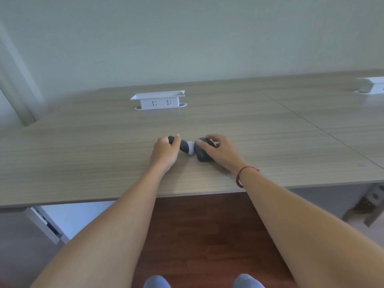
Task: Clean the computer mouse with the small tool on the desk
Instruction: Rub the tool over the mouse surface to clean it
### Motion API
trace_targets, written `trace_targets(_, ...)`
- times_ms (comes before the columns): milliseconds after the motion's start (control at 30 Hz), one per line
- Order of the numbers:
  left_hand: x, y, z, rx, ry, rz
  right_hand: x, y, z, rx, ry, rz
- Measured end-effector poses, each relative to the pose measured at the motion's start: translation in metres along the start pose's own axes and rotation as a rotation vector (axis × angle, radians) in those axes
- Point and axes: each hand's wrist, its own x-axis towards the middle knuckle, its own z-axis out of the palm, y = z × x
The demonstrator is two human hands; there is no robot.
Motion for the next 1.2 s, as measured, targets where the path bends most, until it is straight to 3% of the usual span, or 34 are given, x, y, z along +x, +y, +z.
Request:
trace_targets(167,-0.002,0.004,-0.003,-0.113,0.007,0.022,-0.010,0.006,0.008,-0.298,-0.020,-0.120)
trace_targets(500,-0.002,0.005,-0.005,-0.332,-0.045,0.010,-0.010,-0.003,0.008,-0.269,0.019,-0.348)
trace_targets(867,0.002,0.010,-0.011,-0.474,-0.043,-0.035,-0.006,-0.004,0.003,-0.239,-0.014,-0.305)
trace_targets(1100,-0.004,0.031,-0.009,-0.457,-0.289,0.001,-0.005,0.002,0.001,-0.141,0.048,-0.240)
trace_targets(1200,-0.004,0.031,-0.006,-0.355,-0.133,0.046,-0.005,0.004,-0.001,-0.111,0.056,-0.235)
